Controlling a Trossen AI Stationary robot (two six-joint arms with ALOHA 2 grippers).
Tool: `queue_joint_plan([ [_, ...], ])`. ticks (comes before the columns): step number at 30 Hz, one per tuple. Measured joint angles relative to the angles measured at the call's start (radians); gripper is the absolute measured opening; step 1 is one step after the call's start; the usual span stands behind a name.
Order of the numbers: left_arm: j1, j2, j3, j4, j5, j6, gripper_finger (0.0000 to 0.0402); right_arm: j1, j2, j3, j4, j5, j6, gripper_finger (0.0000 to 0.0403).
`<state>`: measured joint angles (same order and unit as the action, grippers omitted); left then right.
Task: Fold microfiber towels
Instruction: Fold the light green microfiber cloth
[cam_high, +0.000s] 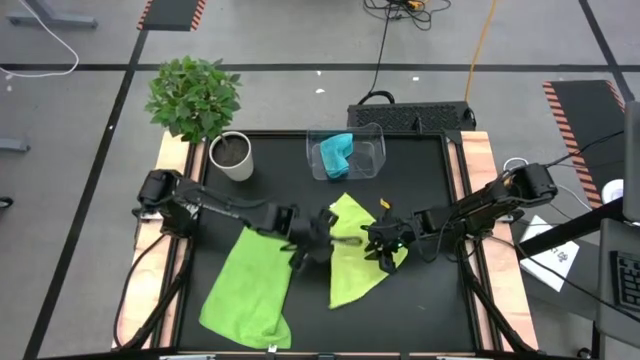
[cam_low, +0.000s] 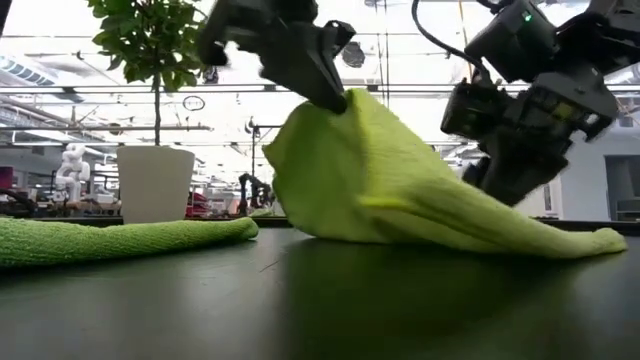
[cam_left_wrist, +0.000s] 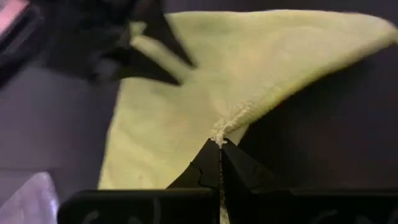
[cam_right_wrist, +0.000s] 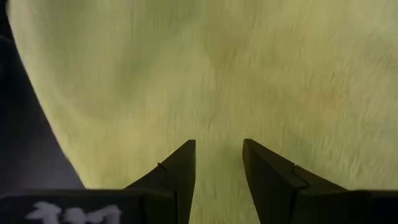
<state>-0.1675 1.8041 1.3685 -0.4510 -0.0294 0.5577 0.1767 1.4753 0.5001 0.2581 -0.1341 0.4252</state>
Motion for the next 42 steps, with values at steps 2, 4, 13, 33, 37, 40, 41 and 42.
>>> queue_joint_plan([
  [2, 0.047, 0.003, 0.0, 0.008, 0.029, 0.01, 0.0001, 0.008, 0.018, -0.004, 0.005, 0.0, 0.0, 0.0125],
  [4, 0.092, 0.014, 0.0, 0.035, 0.077, 0.009, 0.0001, 0.017, 0.042, -0.002, 0.023, 0.0, -0.003, 0.0125],
  [13, 0.193, 0.096, 0.021, 0.103, 0.244, 0.042, 0.0001, 0.055, 0.241, 0.0, 0.362, -0.055, 0.002, 0.0125],
  [33, 0.165, 0.225, 0.189, 0.007, 0.282, 0.085, 0.013, 0.041, 0.351, 0.004, 0.555, -0.026, 0.027, 0.0125],
  [37, 0.159, 0.202, 0.19, 0.079, 0.247, 0.056, 0.017, 0.042, 0.351, 0.003, 0.547, -0.023, 0.03, 0.0125],
  [40, 0.159, 0.186, 0.19, 0.106, 0.235, 0.037, 0.0191, 0.042, 0.351, 0.003, 0.546, -0.021, 0.027, 0.0125],
  [41, 0.16, 0.18, 0.19, 0.108, 0.222, 0.029, 0.0197, 0.042, 0.351, 0.003, 0.546, -0.019, 0.026, 0.0125],
  [42, 0.16, 0.177, 0.19, 0.105, 0.204, 0.02, 0.0202, 0.042, 0.351, 0.003, 0.545, -0.019, 0.026, 0.0125],
])
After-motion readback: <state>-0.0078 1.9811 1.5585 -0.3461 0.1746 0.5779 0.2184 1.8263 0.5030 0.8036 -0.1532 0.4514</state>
